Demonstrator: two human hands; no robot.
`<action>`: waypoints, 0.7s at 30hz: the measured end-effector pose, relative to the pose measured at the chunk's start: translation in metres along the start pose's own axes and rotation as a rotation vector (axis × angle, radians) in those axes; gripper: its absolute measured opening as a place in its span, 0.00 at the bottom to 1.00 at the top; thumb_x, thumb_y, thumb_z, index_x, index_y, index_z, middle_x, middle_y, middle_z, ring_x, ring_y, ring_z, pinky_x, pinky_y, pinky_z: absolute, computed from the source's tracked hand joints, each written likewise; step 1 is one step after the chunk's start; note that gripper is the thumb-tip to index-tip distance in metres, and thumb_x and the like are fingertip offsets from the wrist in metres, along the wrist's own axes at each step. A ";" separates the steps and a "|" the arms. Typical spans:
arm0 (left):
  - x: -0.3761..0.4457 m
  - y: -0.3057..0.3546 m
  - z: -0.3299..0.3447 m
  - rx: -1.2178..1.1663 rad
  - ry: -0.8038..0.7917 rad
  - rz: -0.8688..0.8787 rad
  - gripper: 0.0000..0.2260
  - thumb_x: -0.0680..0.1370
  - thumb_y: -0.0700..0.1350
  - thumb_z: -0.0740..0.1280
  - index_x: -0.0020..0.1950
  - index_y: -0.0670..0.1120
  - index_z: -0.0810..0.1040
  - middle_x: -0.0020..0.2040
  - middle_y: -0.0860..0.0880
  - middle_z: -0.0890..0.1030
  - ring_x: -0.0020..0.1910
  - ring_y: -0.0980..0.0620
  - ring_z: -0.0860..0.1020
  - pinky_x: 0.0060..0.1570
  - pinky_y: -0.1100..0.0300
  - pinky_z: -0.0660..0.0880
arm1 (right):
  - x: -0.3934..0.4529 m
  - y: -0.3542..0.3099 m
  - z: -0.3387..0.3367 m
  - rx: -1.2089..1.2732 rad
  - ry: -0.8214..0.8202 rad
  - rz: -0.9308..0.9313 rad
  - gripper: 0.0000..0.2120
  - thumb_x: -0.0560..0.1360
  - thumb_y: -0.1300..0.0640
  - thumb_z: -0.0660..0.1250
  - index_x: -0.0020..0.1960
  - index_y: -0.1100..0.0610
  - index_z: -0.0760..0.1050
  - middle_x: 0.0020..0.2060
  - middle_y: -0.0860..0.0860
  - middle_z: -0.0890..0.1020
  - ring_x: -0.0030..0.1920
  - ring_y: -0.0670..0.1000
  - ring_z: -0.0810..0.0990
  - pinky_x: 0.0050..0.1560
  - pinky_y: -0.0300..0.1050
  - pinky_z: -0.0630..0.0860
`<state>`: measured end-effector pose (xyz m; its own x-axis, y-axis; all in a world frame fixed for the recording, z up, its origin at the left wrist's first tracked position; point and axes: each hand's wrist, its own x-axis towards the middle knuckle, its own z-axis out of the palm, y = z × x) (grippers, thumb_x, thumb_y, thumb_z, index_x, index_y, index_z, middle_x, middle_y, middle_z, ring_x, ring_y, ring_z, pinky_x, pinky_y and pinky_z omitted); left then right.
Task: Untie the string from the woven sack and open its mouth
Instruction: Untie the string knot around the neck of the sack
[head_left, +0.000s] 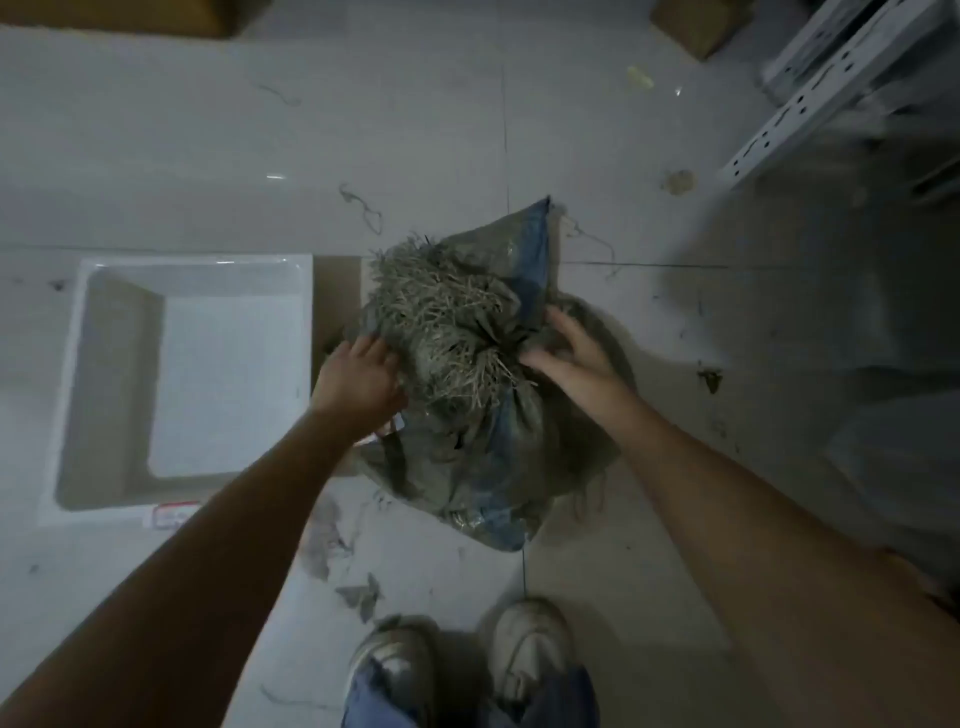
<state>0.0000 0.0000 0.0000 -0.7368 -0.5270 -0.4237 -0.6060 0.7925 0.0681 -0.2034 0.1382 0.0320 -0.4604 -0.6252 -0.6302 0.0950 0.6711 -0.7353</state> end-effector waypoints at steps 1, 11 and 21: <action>0.011 -0.001 0.004 0.046 0.026 0.040 0.27 0.77 0.56 0.59 0.71 0.43 0.67 0.73 0.42 0.67 0.74 0.44 0.62 0.71 0.49 0.61 | 0.006 0.002 0.003 -0.064 -0.035 -0.034 0.41 0.67 0.49 0.74 0.74 0.46 0.58 0.74 0.48 0.65 0.70 0.48 0.66 0.65 0.42 0.65; 0.009 0.042 -0.016 -0.229 -0.089 -0.024 0.32 0.75 0.59 0.62 0.75 0.46 0.60 0.77 0.42 0.57 0.76 0.43 0.56 0.74 0.48 0.57 | -0.008 -0.002 0.023 -0.540 -0.089 -0.114 0.48 0.52 0.39 0.76 0.68 0.52 0.65 0.63 0.53 0.77 0.63 0.55 0.75 0.65 0.54 0.73; -0.050 0.067 -0.111 -0.432 -0.001 -0.048 0.18 0.77 0.50 0.62 0.65 0.44 0.74 0.65 0.40 0.74 0.66 0.40 0.70 0.66 0.50 0.69 | -0.106 -0.070 0.004 -0.245 -0.111 -0.155 0.38 0.66 0.62 0.76 0.71 0.58 0.62 0.67 0.55 0.73 0.67 0.54 0.72 0.64 0.41 0.67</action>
<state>-0.0373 0.0450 0.1261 -0.7046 -0.5594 -0.4365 -0.7095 0.5660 0.4198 -0.1575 0.1556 0.1493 -0.3522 -0.7584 -0.5484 -0.1907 0.6318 -0.7513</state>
